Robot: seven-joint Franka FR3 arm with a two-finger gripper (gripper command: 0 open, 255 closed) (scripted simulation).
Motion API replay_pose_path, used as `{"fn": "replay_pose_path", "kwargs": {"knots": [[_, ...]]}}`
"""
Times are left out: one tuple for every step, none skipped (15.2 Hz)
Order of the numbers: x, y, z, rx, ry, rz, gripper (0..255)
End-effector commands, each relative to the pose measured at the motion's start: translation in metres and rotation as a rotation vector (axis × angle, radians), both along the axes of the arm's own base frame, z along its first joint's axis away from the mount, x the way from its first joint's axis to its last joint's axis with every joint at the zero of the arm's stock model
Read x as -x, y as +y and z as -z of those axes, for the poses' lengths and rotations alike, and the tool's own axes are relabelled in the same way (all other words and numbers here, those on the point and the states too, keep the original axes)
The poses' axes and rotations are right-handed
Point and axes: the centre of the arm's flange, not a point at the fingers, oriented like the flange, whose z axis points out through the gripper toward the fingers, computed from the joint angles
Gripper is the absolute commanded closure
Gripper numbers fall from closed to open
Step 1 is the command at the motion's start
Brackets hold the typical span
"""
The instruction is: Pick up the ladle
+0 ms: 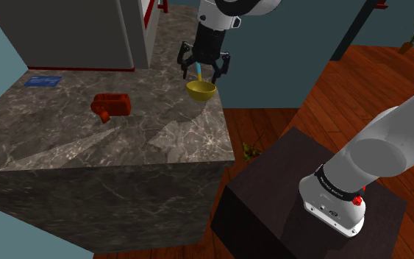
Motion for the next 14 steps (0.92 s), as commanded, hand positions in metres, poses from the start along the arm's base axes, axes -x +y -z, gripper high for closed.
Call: {"fn": "replay_pose_path", "kwargs": {"knots": [[0.001,0.000,0.008,0.000,0.000,0.000,0],[0.001,0.000,0.008,0.000,0.000,0.000,0],[0.000,-0.001,0.008,0.000,0.000,0.000,255],[0.000,-0.001,0.008,0.000,0.000,0.000,255],[0.000,-0.001,0.008,0.000,0.000,0.000,255],[0.000,0.000,0.009,0.000,0.000,0.000,255],[0.000,0.000,0.009,0.000,0.000,0.000,255],[0.001,-0.001,0.009,0.000,0.000,0.000,255],[0.001,0.000,0.009,0.000,0.000,0.000,255],[0.001,0.000,0.009,0.000,0.000,0.000,255],[0.001,0.000,0.009,0.000,0.000,0.000,255],[0.001,0.000,0.008,0.000,0.000,0.000,255],[0.001,0.000,0.003,0.000,0.000,0.000,255],[0.001,0.000,-0.003,0.000,0.000,0.000,255]]}}
